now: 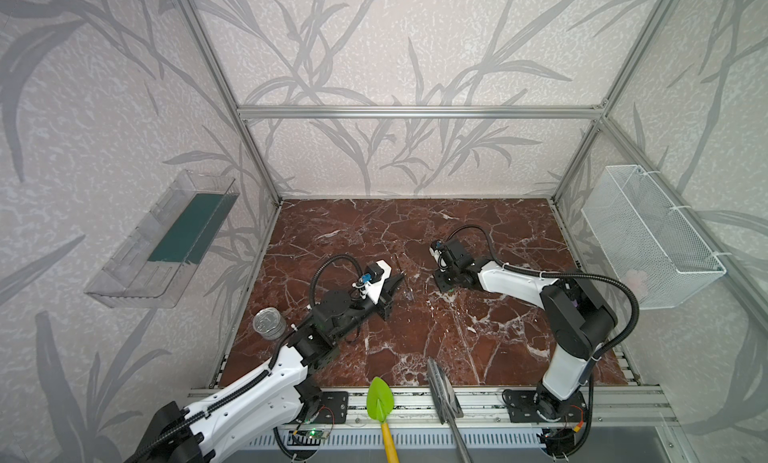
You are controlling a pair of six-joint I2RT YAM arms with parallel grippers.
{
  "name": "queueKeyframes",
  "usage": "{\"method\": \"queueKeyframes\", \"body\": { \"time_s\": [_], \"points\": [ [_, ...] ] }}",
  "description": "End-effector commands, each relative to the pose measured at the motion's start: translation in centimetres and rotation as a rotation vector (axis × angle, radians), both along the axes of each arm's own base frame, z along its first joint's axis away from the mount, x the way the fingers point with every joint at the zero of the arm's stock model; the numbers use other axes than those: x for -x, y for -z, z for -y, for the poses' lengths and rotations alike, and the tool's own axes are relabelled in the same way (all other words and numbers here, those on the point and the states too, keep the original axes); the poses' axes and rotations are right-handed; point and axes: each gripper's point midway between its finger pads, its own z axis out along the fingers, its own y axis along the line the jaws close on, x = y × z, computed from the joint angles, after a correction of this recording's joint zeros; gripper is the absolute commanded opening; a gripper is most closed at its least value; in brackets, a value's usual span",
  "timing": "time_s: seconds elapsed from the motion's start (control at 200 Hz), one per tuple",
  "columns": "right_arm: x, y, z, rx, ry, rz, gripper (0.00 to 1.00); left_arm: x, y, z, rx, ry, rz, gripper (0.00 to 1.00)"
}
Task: Put the keys on the keyring
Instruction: 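Raise the green-tagged key by its ring with the right gripper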
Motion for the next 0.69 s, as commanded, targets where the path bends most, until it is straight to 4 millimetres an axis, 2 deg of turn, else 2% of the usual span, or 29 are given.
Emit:
{"method": "queueKeyframes", "body": {
  "time_s": [0.0,0.69],
  "points": [
    [0.4,1.3,0.4,0.038,-0.016,-0.027,0.29,0.2,-2.1,-0.2,0.037,0.001,0.052,0.0],
    [0.0,3.3,0.3,0.104,-0.068,-0.037,0.29,0.1,-2.3,0.0,0.031,0.005,0.055,0.0]
  ]
}}
